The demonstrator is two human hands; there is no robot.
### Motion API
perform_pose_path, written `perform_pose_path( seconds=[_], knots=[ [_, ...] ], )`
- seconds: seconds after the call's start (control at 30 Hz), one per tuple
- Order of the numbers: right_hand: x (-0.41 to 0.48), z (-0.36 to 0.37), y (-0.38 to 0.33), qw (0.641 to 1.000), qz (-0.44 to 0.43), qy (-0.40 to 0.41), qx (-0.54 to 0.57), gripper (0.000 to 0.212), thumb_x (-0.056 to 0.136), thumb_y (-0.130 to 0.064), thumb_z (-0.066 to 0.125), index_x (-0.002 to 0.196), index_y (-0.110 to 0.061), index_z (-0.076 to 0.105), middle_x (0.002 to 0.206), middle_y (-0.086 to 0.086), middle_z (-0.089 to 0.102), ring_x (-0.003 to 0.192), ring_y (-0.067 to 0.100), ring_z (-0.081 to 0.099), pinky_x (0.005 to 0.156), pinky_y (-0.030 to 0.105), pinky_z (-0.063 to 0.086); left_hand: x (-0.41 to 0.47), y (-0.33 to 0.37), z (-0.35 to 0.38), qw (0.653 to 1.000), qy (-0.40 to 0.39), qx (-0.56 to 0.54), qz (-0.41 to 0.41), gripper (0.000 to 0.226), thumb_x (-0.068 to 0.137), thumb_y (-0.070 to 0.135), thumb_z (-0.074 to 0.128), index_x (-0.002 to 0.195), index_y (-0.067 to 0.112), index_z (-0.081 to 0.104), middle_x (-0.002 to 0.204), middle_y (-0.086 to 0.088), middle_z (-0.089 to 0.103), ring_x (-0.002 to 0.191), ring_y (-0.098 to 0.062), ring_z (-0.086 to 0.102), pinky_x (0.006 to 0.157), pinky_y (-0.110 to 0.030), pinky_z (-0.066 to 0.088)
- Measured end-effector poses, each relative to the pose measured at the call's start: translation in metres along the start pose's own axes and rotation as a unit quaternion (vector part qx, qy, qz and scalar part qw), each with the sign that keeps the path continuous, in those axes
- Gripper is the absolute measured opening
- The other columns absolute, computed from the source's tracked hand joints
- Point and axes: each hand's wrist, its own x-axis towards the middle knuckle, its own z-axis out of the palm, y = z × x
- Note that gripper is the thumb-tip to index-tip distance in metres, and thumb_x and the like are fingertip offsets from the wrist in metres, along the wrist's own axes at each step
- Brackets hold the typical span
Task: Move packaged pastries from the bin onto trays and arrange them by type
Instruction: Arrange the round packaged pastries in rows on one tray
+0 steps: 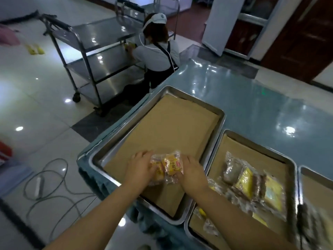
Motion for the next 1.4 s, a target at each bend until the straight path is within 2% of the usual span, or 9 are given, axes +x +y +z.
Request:
perform_pose_path(
  seconds=[0.17,0.33,0.47,0.53,0.67,0.87,1.07,1.23,1.4],
  knots=[
    [-0.035,-0.041,0.003,0.993,0.022,0.109,0.033,0.036,0.086,-0.019,0.056,0.121,-0.013,0.057,0.119,0.008,0.057,0.108,0.025,0.053,0.090,0.033,0.044,0.002,0.048,-0.009,0.993,-0.023,-0.071,0.094,0.039,0.085,0.020,0.064,0.124,0.022,0.057,0.121,-0.001,0.057,0.109,-0.021,0.053,0.091,-0.039,0.046],
    [-0.083,-0.086,0.037,0.978,0.082,0.190,0.040,0.026,0.084,-0.012,0.057,0.108,-0.013,0.067,0.106,0.007,0.065,0.099,0.024,0.058,0.083,0.027,0.041,-0.005,0.115,0.008,0.976,-0.060,-0.102,0.182,0.033,0.084,0.016,0.061,0.117,0.018,0.063,0.108,-0.006,0.062,0.096,-0.024,0.059,0.079,-0.031,0.045],
    [-0.138,-0.118,0.082,0.959,0.163,0.229,0.045,0.022,0.085,-0.016,0.057,0.104,-0.020,0.069,0.108,0.001,0.066,0.101,0.018,0.057,0.081,0.023,0.040,-0.026,0.175,0.036,0.956,-0.107,-0.120,0.245,0.025,0.086,0.020,0.059,0.111,0.022,0.063,0.091,0.007,0.058,0.078,-0.005,0.057,0.065,-0.022,0.043],
    [-0.172,-0.131,0.109,0.945,0.206,0.249,0.057,0.021,0.087,-0.019,0.056,0.103,-0.021,0.069,0.109,-0.001,0.066,0.100,0.018,0.058,0.078,0.021,0.038,-0.045,0.207,0.052,0.945,-0.124,-0.130,0.275,0.020,0.087,0.023,0.059,0.106,0.025,0.064,0.085,0.011,0.058,0.074,-0.002,0.055,0.063,-0.024,0.044],
    [-0.244,-0.154,0.165,0.926,0.256,0.273,0.039,0.021,0.089,-0.020,0.054,0.104,-0.019,0.069,0.106,0.002,0.067,0.098,0.021,0.059,0.079,0.028,0.044,-0.098,0.278,0.090,0.924,-0.163,-0.116,0.326,0.014,0.084,0.031,0.060,0.097,0.029,0.065,0.084,0.017,0.060,0.077,-0.004,0.058,0.070,-0.033,0.051],
    [-0.361,-0.191,0.251,0.910,0.287,0.299,0.004,0.021,0.087,-0.021,0.056,0.104,-0.022,0.067,0.108,-0.003,0.067,0.099,0.020,0.060,0.083,0.033,0.047,-0.189,0.390,0.151,0.898,-0.186,-0.092,0.389,0.012,0.086,0.037,0.058,0.095,0.033,0.066,0.089,0.016,0.061,0.078,-0.004,0.057,0.068,-0.027,0.046],
    [-0.467,-0.238,0.326,0.879,0.316,0.354,-0.046,0.018,0.086,-0.024,0.056,0.098,-0.024,0.070,0.102,-0.002,0.068,0.100,0.021,0.058,0.078,0.034,0.046,-0.271,0.499,0.201,0.868,-0.173,-0.121,0.450,0.015,0.084,0.030,0.060,0.095,0.029,0.070,0.087,0.011,0.067,0.076,-0.008,0.057,0.063,-0.023,0.039],
    [-0.530,-0.264,0.388,0.853,0.372,0.364,-0.038,0.017,0.086,-0.023,0.057,0.099,-0.026,0.069,0.108,-0.007,0.066,0.104,0.017,0.057,0.081,0.031,0.044,-0.311,0.558,0.237,0.848,-0.169,-0.103,0.491,0.014,0.082,0.028,0.060,0.093,0.028,0.069,0.090,0.007,0.067,0.083,-0.013,0.060,0.071,-0.028,0.045],
    [-0.556,-0.270,0.444,0.846,0.420,0.329,-0.017,0.019,0.089,-0.022,0.054,0.102,-0.026,0.067,0.108,-0.006,0.065,0.101,0.019,0.058,0.081,0.034,0.048,-0.313,0.592,0.269,0.847,-0.161,-0.087,0.500,0.016,0.084,0.028,0.058,0.096,0.030,0.069,0.093,0.011,0.067,0.085,-0.010,0.059,0.066,-0.021,0.037]
  ],
)
